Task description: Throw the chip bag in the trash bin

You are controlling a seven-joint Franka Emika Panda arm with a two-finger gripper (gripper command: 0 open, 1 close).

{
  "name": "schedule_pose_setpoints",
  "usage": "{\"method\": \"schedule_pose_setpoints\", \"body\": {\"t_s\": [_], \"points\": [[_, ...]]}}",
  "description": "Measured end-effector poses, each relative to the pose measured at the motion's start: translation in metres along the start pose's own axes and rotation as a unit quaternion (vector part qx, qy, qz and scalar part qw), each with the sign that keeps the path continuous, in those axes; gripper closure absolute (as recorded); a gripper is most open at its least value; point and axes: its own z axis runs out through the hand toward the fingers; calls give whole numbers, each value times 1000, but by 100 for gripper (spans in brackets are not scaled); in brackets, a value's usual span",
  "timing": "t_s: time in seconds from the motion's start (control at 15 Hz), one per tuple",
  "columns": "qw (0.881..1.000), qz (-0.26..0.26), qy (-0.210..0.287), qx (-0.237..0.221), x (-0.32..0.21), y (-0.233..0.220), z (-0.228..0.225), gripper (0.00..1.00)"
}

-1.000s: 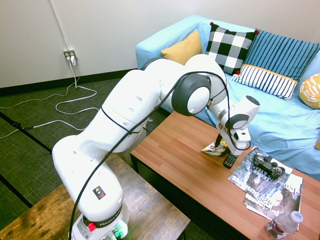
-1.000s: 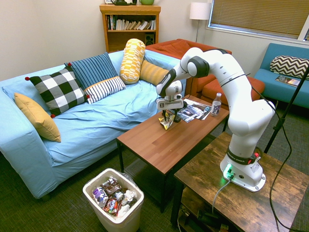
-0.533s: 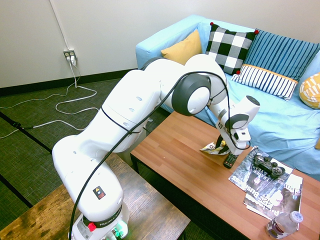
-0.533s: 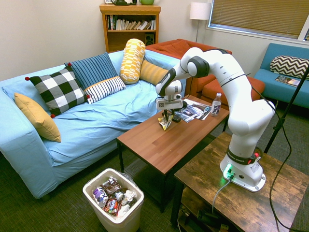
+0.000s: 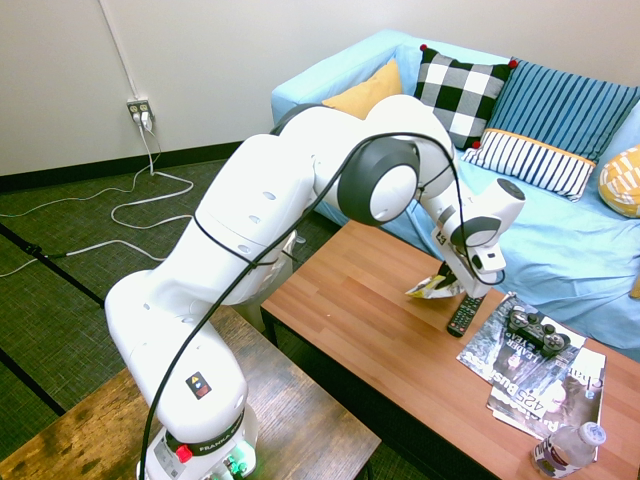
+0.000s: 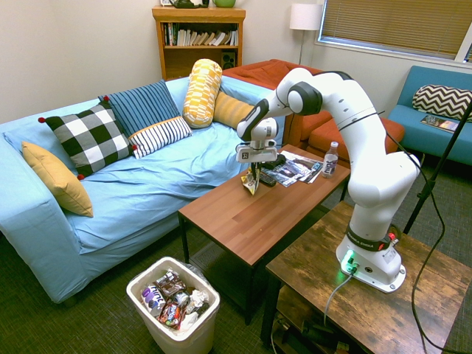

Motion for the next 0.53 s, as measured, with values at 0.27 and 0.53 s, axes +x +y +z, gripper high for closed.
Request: {"method": "schedule_pose_setpoints", "body": {"t_s": [0.27,0.53], "points": [[996,-78,-8,41,-77,3,-58,100],[988,-135,25,65,-223,3,-102,100]]}}
